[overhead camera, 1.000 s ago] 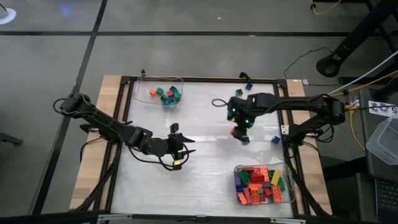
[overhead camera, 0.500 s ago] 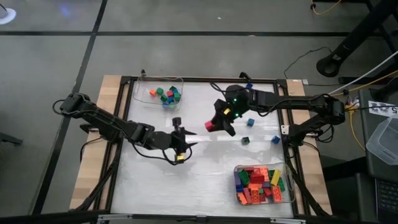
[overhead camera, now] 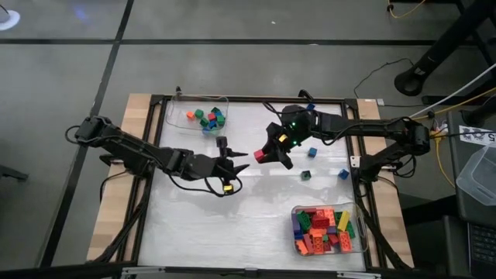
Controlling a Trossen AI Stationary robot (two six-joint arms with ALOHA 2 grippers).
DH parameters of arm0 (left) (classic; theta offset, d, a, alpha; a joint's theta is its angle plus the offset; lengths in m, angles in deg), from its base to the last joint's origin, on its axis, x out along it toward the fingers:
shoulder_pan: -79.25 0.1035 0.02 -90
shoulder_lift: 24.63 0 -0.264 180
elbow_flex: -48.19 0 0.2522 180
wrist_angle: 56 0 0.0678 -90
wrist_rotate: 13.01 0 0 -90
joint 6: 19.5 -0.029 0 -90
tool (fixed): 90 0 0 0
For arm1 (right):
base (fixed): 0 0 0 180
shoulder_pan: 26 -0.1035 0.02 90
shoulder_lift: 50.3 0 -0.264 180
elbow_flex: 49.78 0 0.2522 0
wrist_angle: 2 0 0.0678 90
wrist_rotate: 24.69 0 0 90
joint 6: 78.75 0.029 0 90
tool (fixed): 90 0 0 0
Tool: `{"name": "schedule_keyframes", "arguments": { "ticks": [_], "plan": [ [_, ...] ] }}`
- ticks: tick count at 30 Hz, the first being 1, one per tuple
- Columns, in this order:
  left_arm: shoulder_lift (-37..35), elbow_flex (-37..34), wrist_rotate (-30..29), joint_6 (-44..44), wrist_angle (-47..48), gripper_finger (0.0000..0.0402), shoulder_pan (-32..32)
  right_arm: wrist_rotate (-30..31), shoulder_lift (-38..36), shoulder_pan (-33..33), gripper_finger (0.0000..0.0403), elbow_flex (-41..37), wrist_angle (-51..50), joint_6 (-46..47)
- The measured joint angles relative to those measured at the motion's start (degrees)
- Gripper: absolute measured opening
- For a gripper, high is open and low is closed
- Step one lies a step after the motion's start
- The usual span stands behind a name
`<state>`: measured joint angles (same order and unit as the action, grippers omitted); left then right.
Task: Sort blocks by size
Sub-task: Put the square red block into the top transparent bin
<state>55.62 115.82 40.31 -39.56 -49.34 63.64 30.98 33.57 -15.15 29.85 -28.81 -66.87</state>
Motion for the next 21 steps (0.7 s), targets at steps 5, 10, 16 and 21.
{"name": "schedule_keyframes", "arguments": {
  "ticks": [5, 10, 16, 21],
  "plan": [
    [0.0, 0.0, -0.1, -5.7, -0.5, 0.0155, 1.2, 0.2, 0.0, 0.0, 0.0144, 0.0, 1.8, 3.3],
    [0.0, 0.0, -0.5, -9.7, -4.6, 0.0155, 2.0, 0.2, 0.0, 0.0, 0.0144, -0.1, 9.0, 8.9],
    [0.0, 0.0, -1.2, -13.3, -8.2, 0.0155, 2.1, -0.2, 0.0, 0.0, 0.0144, -0.1, 11.4, 9.4],
    [0.0, 0.0, -1.7, -14.5, -8.6, 0.0155, 2.1, 0.1, 0.0, 0.0, 0.0144, -0.1, 11.7, 9.3]
  ]
}}
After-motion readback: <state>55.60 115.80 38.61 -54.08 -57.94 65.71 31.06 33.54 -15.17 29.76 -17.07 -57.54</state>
